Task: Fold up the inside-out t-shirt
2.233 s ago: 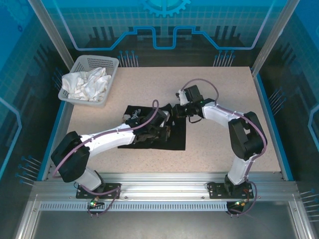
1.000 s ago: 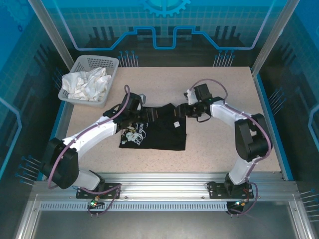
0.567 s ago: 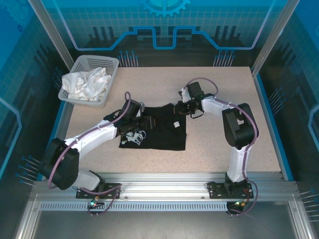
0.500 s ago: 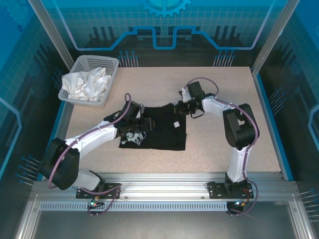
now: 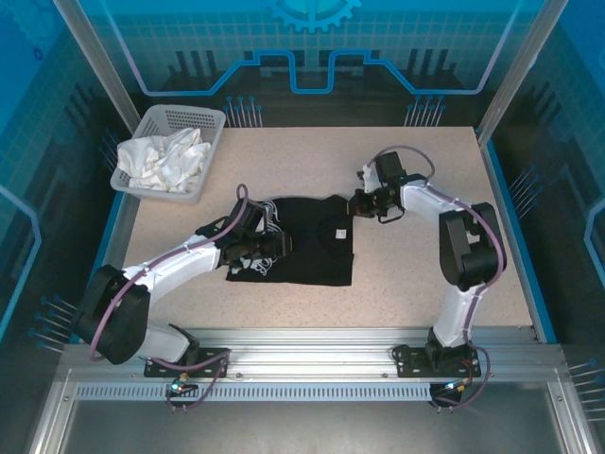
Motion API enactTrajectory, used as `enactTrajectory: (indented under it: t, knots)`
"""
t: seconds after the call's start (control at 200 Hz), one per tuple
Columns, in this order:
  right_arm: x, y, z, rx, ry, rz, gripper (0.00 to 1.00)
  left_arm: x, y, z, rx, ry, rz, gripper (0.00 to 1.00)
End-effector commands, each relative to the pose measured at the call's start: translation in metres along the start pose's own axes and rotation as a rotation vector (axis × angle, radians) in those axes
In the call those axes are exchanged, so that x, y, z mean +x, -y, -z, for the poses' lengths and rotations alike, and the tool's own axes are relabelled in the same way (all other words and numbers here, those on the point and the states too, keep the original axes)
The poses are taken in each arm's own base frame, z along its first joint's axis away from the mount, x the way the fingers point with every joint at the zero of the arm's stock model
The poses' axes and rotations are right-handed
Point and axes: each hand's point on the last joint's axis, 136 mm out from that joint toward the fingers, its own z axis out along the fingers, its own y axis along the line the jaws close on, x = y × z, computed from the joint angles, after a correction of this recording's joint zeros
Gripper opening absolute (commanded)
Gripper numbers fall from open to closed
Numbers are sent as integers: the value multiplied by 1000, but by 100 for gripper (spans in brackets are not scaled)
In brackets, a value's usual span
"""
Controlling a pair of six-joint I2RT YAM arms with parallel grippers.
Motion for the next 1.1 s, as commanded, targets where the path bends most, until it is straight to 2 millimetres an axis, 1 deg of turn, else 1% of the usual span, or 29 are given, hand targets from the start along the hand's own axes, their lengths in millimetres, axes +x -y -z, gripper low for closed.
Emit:
enactTrajectory:
  t: [0.0, 0.09, 0.185, 0.255, 0.29, 0.325, 0.395, 0.445, 0.495, 0.56, 0.665, 0.7, 0.715, 0.725, 0.745, 0.79, 0.86, 0.945, 1.015, 1.096]
  knots:
    - [1, 27, -7, 74, -46, -24, 11, 1, 7, 3, 27, -4, -44, 67]
    - [-3, 34, -11, 99, -55, -27, 17, -2, 4, 5, 4, 10, -50, 67]
    - [-8, 33, -5, 117, -39, -25, 23, -7, -2, 8, -43, 26, -56, 70]
    - [-8, 32, 5, 134, -26, -11, 33, -12, -8, 11, -85, 45, -61, 73]
    - [-7, 30, 11, 140, -16, 0, 36, -15, -10, 11, -101, 55, -62, 75]
    - [-5, 28, 19, 146, 0, 8, 39, -19, -12, 12, -113, 65, -63, 76]
    - [2, 18, 36, 139, 33, 35, 41, -28, -15, 12, -122, 82, -55, 79]
    - [13, 8, 44, 126, 40, 58, 43, -36, -18, 10, -129, 86, -38, 79]
    - [30, -5, 50, 106, 37, 80, 43, -44, -19, 7, -128, 87, -22, 79]
    - [61, -23, 50, 64, 4, 95, 43, -58, -24, 2, -134, 91, 1, 79]
    - [111, -58, 42, -33, -50, 91, 44, -84, -32, -5, -128, 98, 44, 79]
    - [125, -67, 38, -57, -66, 82, 44, -92, -34, -8, -119, 102, 57, 79]
    - [128, -73, 37, -69, -66, 83, 44, -95, -35, -10, -113, 102, 61, 79]
    - [136, -72, 34, -68, -81, 77, 44, -98, -36, -11, -112, 101, 66, 79]
    - [145, -74, 30, -72, -93, 75, 44, -102, -36, -13, -103, 100, 72, 79]
    - [157, -79, 25, -75, -102, 70, 44, -110, -36, -20, -80, 91, 69, 79]
    - [168, -77, 18, -62, -104, 56, 44, -119, -39, -35, -71, 62, 67, 79]
    - [172, -63, 9, -15, -105, 30, 44, -121, -51, -53, -73, 0, 98, 79]
    - [169, -50, 3, 33, -112, 13, 44, -116, -65, -64, -69, -46, 138, 78]
    - [159, -35, -5, 82, -122, -15, 44, -106, -77, -65, -82, -69, 159, 78]
